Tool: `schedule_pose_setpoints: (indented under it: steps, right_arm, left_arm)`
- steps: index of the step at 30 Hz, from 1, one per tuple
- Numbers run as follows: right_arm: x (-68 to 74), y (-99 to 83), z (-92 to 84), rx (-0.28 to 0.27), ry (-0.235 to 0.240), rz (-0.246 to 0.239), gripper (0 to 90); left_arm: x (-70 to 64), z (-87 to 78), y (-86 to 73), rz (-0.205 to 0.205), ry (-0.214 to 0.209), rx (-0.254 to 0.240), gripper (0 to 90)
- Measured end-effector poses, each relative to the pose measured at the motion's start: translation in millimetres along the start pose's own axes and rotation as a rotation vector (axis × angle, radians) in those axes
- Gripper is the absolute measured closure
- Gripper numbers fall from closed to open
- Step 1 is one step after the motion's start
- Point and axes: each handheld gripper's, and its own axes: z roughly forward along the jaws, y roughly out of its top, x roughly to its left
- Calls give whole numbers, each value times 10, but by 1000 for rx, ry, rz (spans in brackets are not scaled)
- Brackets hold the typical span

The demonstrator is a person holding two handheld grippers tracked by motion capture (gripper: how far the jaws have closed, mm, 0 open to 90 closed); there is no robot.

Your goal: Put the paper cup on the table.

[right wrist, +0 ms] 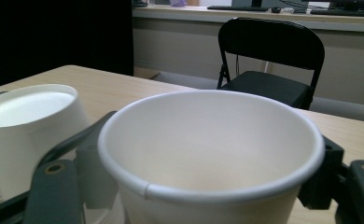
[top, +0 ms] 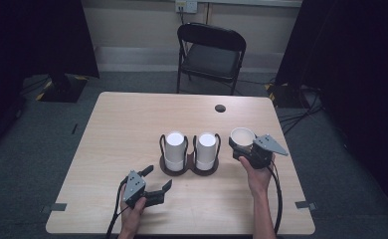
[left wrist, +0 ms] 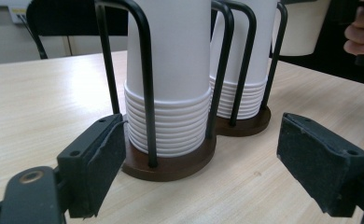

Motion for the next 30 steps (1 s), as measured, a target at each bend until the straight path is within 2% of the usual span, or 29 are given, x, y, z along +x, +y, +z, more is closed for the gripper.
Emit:
schedule_pose_setpoints:
  steps: [7,12,20,24,30]
  right_arm:
    - [-65,-22,185,8,-11,-15,242]
    - [-145,-104,313,19,-22,16,241]
    - [-242,-212,453,25,-54,12,242]
    - [-307,-293,513,43,-63,37,242]
    - [-303,-342,567,56,-65,40,242]
  left_arm:
    - [0,-21,-9,0,7,-21,154]
    - [-12,-29,-13,3,13,-28,154]
    - [-13,-32,-14,10,14,-33,155]
    - [-16,-33,-15,10,13,-35,155]
    - [-15,-34,-16,9,14,-36,156]
